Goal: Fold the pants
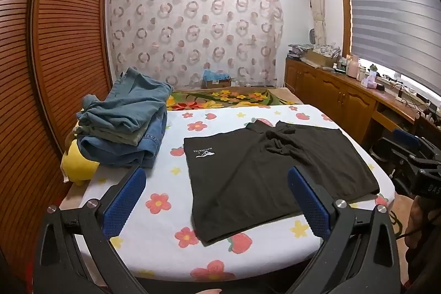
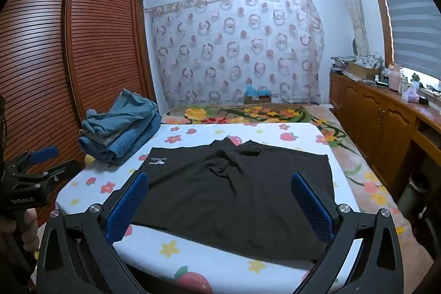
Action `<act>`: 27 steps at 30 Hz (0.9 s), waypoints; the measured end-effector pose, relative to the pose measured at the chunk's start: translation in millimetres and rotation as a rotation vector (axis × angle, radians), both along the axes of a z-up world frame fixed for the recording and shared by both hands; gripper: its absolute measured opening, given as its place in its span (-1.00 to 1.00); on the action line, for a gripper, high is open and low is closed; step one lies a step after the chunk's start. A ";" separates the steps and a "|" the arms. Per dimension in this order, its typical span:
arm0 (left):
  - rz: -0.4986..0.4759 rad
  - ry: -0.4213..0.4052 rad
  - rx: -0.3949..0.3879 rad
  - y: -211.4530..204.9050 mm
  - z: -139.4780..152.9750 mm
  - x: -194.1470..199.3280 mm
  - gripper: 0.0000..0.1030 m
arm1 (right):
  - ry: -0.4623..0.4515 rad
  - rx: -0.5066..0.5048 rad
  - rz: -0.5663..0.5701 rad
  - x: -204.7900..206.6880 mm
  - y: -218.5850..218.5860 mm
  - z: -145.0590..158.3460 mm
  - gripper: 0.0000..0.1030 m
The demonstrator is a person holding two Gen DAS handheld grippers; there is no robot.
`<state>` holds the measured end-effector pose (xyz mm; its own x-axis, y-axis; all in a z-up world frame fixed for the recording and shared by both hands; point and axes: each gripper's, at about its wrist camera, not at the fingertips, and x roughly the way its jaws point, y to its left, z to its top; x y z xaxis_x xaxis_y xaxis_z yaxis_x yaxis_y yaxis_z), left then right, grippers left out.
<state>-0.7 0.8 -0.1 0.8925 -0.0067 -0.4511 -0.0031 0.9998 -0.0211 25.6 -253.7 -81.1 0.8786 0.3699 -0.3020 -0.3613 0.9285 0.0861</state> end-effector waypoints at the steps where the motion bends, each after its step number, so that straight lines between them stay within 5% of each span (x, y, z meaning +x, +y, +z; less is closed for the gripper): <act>1: -0.001 0.003 0.003 0.2 0.1 0.0 1.00 | 0.002 0.002 0.002 -0.3 -0.1 0.1 1.00; 27: 0.000 -0.003 0.031 -3.7 6.1 -3.5 1.00 | 0.010 0.024 -0.004 -3.5 -3.1 1.6 1.00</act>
